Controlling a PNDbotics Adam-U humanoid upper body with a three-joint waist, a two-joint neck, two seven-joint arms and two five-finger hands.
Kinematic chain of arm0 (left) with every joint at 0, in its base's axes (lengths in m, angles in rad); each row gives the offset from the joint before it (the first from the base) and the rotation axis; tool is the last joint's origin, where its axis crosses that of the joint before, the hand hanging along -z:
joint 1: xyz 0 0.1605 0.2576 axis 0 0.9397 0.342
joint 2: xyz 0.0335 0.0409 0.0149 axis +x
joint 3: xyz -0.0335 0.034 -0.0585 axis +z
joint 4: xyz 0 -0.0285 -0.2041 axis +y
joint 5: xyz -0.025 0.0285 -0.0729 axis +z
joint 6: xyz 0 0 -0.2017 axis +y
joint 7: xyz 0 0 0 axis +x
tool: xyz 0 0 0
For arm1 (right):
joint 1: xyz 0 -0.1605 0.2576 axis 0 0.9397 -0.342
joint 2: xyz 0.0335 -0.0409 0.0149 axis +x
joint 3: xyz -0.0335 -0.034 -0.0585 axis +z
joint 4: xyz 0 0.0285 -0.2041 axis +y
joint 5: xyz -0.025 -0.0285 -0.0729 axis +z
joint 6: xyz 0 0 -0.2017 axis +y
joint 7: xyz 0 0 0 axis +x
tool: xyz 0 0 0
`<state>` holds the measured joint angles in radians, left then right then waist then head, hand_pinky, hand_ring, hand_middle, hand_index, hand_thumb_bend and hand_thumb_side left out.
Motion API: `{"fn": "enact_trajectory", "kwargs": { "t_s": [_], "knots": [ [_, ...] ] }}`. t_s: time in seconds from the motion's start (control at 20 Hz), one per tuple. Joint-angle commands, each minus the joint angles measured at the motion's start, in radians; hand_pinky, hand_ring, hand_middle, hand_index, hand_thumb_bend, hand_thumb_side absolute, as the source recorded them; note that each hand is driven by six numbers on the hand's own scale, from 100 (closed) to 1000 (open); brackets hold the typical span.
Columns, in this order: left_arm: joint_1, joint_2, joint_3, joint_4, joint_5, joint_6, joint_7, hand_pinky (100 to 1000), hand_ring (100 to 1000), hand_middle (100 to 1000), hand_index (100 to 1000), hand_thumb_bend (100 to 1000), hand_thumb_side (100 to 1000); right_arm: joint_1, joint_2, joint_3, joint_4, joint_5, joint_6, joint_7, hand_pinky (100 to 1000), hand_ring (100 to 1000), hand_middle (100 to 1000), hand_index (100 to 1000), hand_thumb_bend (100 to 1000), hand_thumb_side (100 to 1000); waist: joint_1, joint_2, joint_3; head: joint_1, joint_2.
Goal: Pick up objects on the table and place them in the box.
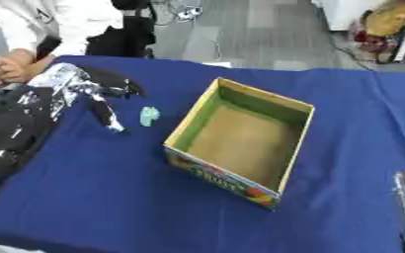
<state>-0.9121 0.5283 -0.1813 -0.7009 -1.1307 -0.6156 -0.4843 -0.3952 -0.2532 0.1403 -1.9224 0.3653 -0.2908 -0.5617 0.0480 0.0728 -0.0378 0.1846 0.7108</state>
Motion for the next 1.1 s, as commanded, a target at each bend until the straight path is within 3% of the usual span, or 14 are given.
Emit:
{"fn": "enact_trajectory", "kwargs": {
  "t_s": [0.05, 0.75, 1.1],
  "knots": [
    [-0.033, 0.016, 0.025, 0.014, -0.014, -0.080, -0.071, 656, 726, 914, 1000, 775, 490, -0.021, -0.002, 0.000, -0.014, -0.003, -0.002, 0.005, 184, 329, 440, 516, 100, 818, -0.002, -0.010, -0.003, 0.010, -0.014],
    [-0.062, 0.004, 0.060, 0.070, 0.030, -0.060, -0.058, 621, 681, 876, 1000, 732, 507, -0.036, 0.003, 0.005, -0.017, -0.008, -0.003, 0.011, 182, 327, 439, 515, 100, 820, 0.002, 0.008, -0.018, 0.012, -0.037],
    [-0.072, 0.001, 0.078, 0.104, 0.094, -0.027, -0.075, 558, 599, 817, 965, 698, 511, -0.038, 0.004, 0.005, -0.018, -0.011, -0.002, 0.013, 180, 323, 437, 514, 100, 822, 0.003, 0.016, -0.023, 0.011, -0.050]
  ]
}}
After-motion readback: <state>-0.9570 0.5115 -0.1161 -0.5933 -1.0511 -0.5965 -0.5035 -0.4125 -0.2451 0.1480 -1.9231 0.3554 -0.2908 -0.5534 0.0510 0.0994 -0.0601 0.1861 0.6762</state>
